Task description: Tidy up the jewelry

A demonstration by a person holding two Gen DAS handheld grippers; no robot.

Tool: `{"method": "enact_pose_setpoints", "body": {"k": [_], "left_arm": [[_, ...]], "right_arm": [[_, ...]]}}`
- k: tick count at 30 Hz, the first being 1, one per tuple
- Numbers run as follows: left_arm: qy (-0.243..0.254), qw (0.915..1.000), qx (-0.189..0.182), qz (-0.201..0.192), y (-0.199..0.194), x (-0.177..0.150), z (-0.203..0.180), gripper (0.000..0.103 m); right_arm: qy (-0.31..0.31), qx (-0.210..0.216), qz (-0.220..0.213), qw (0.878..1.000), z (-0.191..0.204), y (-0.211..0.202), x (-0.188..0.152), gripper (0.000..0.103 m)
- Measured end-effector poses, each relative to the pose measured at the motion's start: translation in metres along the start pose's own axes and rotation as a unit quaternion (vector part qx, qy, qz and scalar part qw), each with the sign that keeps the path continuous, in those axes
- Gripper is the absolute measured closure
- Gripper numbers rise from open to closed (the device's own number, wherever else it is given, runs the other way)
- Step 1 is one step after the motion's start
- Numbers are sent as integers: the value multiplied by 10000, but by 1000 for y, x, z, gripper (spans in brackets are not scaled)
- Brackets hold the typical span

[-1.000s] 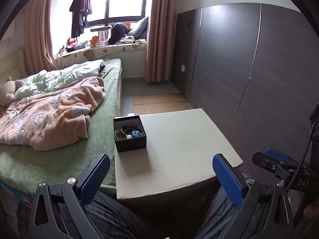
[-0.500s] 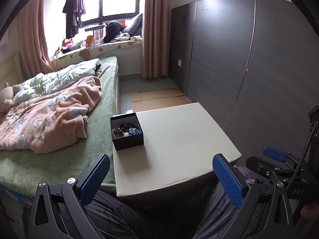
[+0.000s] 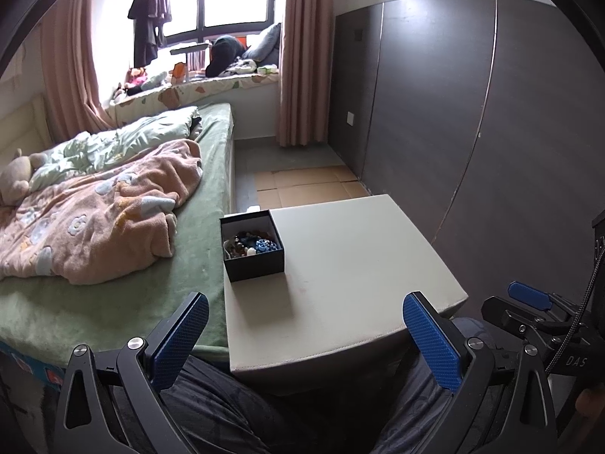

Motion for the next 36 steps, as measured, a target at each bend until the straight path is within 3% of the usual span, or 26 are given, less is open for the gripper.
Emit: {"method": "enact_pose_setpoints", "body": {"k": [36], "left_arm": [[-39, 9999, 90, -86, -10, -3, 6, 0]], "right_arm": [[-10, 8, -84, 10000, 8, -4, -1, 0]]}}
Point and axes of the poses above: each gripper's, at about its wrist camera, not at the fingertips, and y roughly the way its jaws point, z to its left, x to its top, the point moved 1 cm from there along y, roughly the way its jaws point, and after that the axes turned 8 degrees about -y, right-handed, at the moved point
